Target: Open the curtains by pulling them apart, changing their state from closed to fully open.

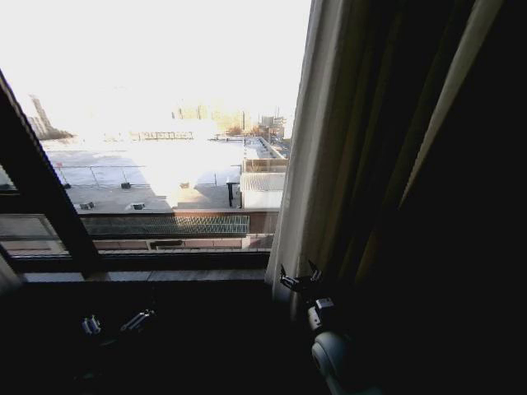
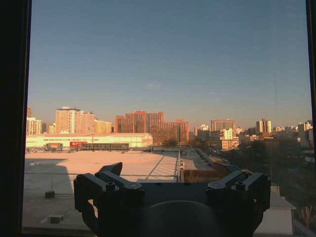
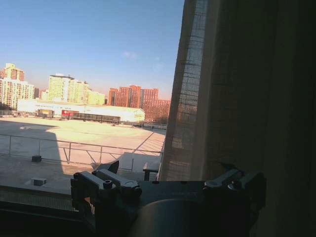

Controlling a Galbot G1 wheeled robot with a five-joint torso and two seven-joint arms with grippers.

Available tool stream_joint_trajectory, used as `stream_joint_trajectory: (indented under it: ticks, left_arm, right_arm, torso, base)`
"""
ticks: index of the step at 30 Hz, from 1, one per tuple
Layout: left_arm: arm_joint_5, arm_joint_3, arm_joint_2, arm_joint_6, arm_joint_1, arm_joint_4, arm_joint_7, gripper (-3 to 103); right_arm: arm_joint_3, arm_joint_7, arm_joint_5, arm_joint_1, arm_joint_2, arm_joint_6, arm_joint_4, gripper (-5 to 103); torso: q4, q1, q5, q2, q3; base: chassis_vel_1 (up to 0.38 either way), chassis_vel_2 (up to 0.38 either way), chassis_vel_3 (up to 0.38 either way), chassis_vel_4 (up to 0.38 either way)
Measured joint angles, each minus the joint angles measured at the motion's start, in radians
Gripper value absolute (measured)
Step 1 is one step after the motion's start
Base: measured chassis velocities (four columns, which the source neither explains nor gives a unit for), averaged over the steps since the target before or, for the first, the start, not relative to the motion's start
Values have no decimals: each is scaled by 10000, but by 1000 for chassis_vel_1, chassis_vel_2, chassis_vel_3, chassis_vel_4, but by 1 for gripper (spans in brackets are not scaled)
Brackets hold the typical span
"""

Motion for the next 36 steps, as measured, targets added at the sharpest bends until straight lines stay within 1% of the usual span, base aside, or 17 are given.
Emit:
stream_joint_trajectory:
  ticks: [3,9,15,25,30,36]
  left_arm:
    - [0,-8,-15,-80,63,11,0,100]
    - [-4,4,-32,-200,126,36,0,100]
    - [-5,12,-31,-217,141,28,0,100]
    - [-15,23,-48,-238,172,9,-3,100]
    - [-16,20,-85,-279,131,9,-10,100]
    - [257,19,-176,-369,187,9,62,100]
  right_arm:
    - [36,-103,5,24,23,70,-8,100]
    - [146,-126,16,-47,22,106,45,100]
    - [195,-125,17,-89,27,121,102,100]
    - [206,-125,17,-171,73,145,170,100]
    - [206,-110,23,-186,78,364,170,100]
    - [266,-73,35,-221,47,392,185,100]
  torso:
    - [1,0,-8,2,-2]
    - [-2,-1,0,1,-1]
    - [-2,-2,-1,3,-2]
    - [0,1,-3,0,0]
    - [-1,8,-3,-3,2]
    - [-1,9,0,-3,2]
  base:
    - [0,0,0,0]
    - [-12,6,6,-7]
    - [-99,86,87,-72]
    - [-189,240,189,-230]
    - [-174,239,191,-214]
    - [-54,50,43,-41]
